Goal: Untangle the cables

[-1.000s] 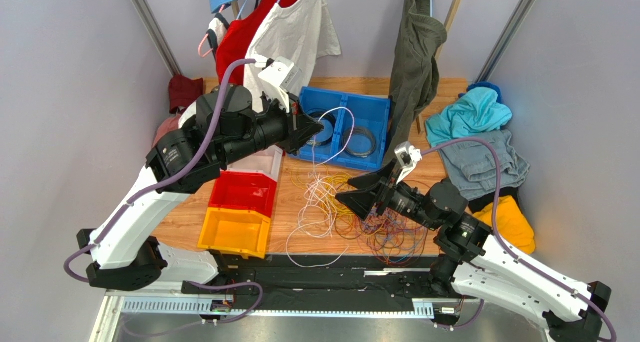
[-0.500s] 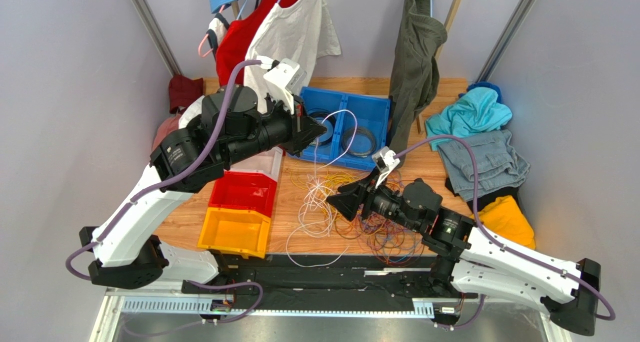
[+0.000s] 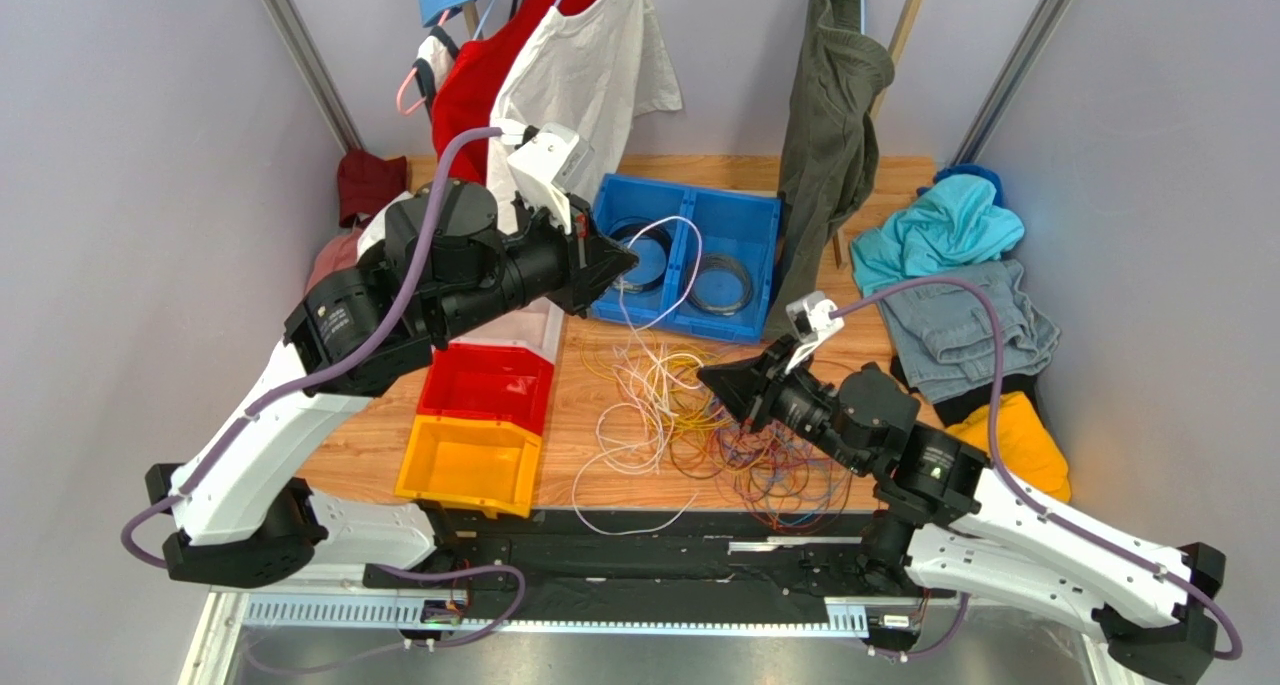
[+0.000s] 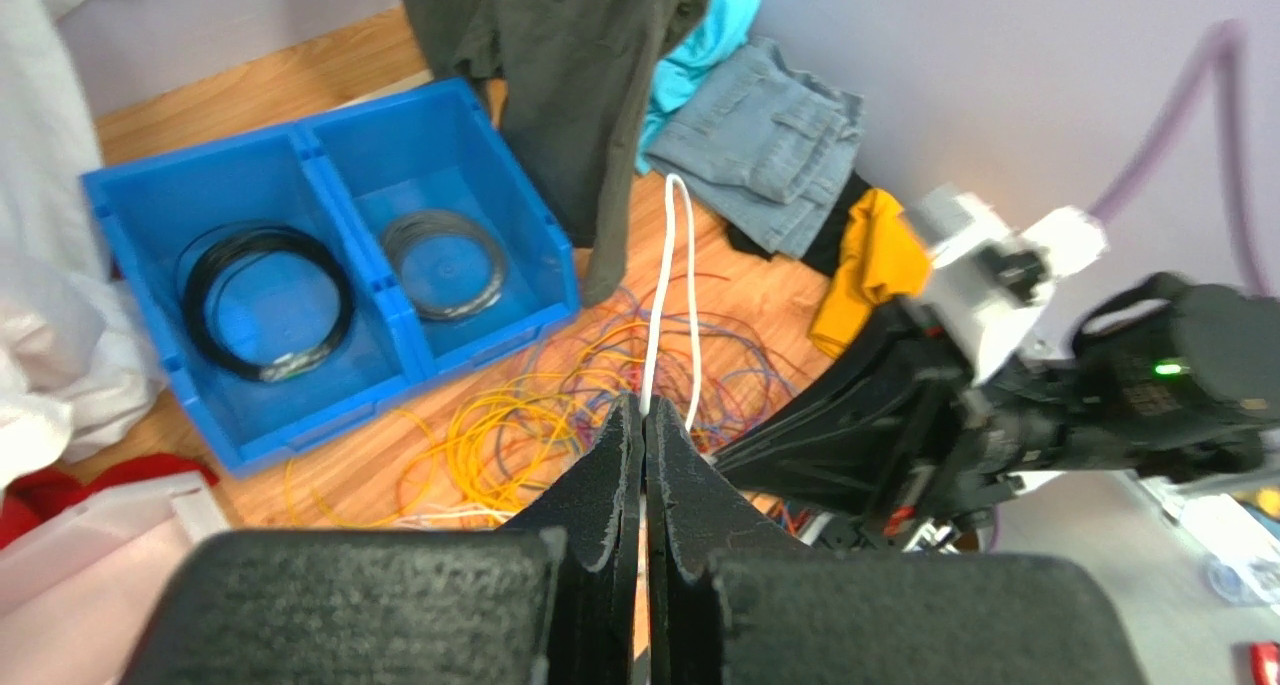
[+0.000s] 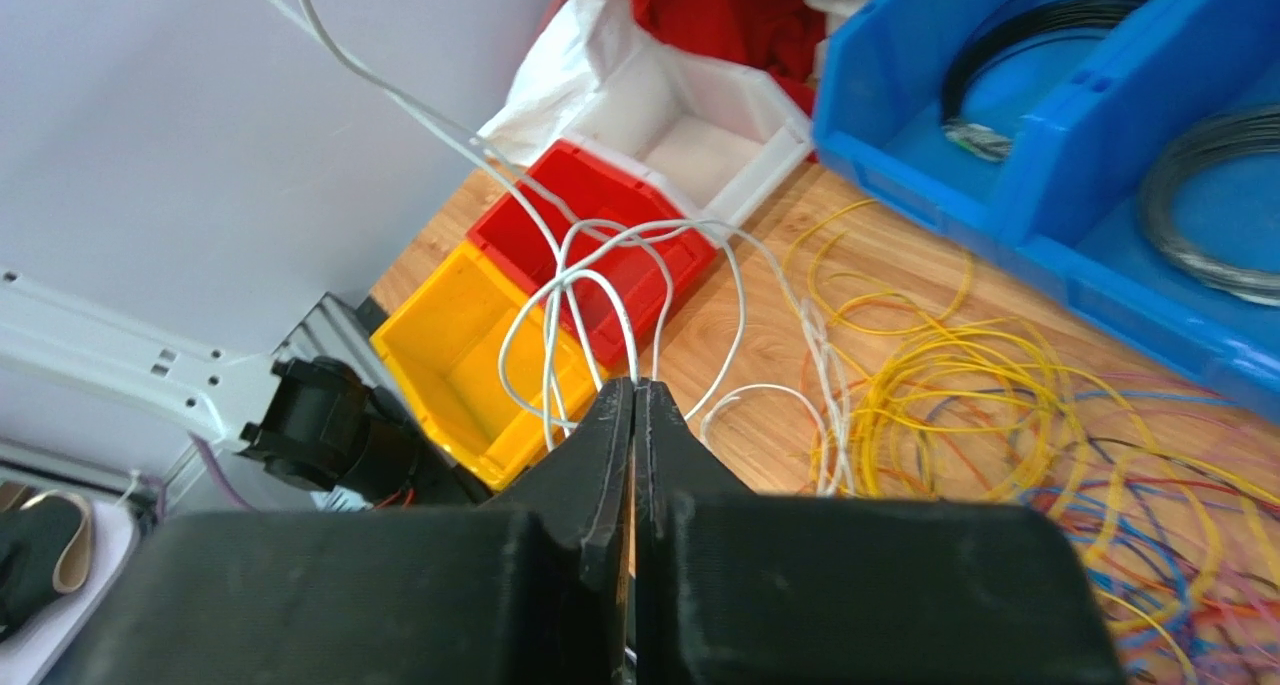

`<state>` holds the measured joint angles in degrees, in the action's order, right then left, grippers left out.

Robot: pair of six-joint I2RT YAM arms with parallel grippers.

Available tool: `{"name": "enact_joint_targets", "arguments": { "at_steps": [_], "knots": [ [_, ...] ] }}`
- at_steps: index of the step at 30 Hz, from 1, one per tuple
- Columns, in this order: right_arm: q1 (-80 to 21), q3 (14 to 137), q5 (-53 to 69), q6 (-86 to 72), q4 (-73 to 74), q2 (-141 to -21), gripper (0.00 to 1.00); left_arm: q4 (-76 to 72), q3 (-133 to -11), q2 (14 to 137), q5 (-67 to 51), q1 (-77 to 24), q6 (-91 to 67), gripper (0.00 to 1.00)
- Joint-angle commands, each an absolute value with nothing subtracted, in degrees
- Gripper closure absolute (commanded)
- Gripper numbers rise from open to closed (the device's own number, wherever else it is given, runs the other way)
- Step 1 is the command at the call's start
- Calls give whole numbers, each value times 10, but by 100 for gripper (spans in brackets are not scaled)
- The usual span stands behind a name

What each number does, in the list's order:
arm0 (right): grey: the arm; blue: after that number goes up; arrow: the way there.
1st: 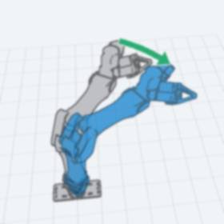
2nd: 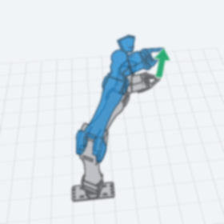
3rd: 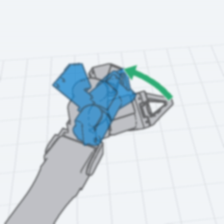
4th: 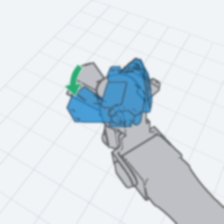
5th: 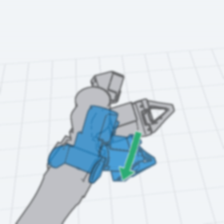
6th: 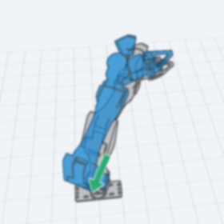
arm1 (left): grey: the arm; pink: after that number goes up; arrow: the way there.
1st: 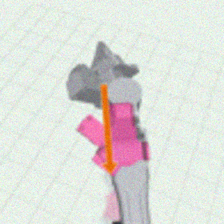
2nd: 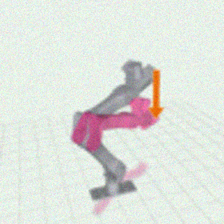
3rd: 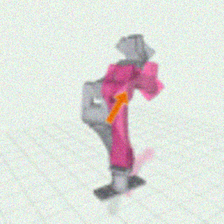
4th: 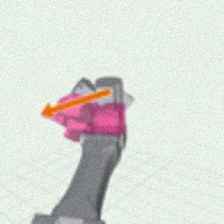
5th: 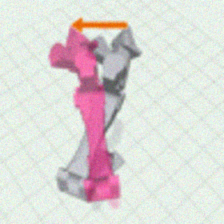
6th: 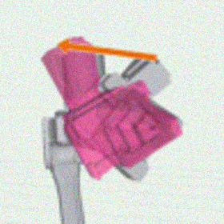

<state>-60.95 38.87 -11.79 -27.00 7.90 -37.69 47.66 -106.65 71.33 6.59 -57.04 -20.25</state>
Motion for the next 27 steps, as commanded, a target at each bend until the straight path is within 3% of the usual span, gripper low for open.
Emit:
{"name": "enact_joint_targets", "arguments": {
  "at_steps": [1, 6, 12, 19, 24, 27],
  "knots": [
    [-612, 462, -218, -236, 163, -324, 100, 473, -1041, 693, 159, -574, -195, 100],
    [-612, 610, -321, -182, 261, -261, 100, 457, -918, 652, 281, -563, -228, 100],
    [-612, 740, -336, -134, 319, -290, 100, 362, -712, 572, 223, -516, -330, 100],
    [-612, 772, -316, -135, 342, -316, 100, 344, -615, 541, 194, -514, -367, 100],
    [-612, 698, -274, -181, 324, -308, 100, 327, -625, 520, 171, -514, -353, 100],
    [-612, 638, -236, -202, 303, -304, 58, 340, -676, 527, 158, -514, -335, 100]
  ]
}}
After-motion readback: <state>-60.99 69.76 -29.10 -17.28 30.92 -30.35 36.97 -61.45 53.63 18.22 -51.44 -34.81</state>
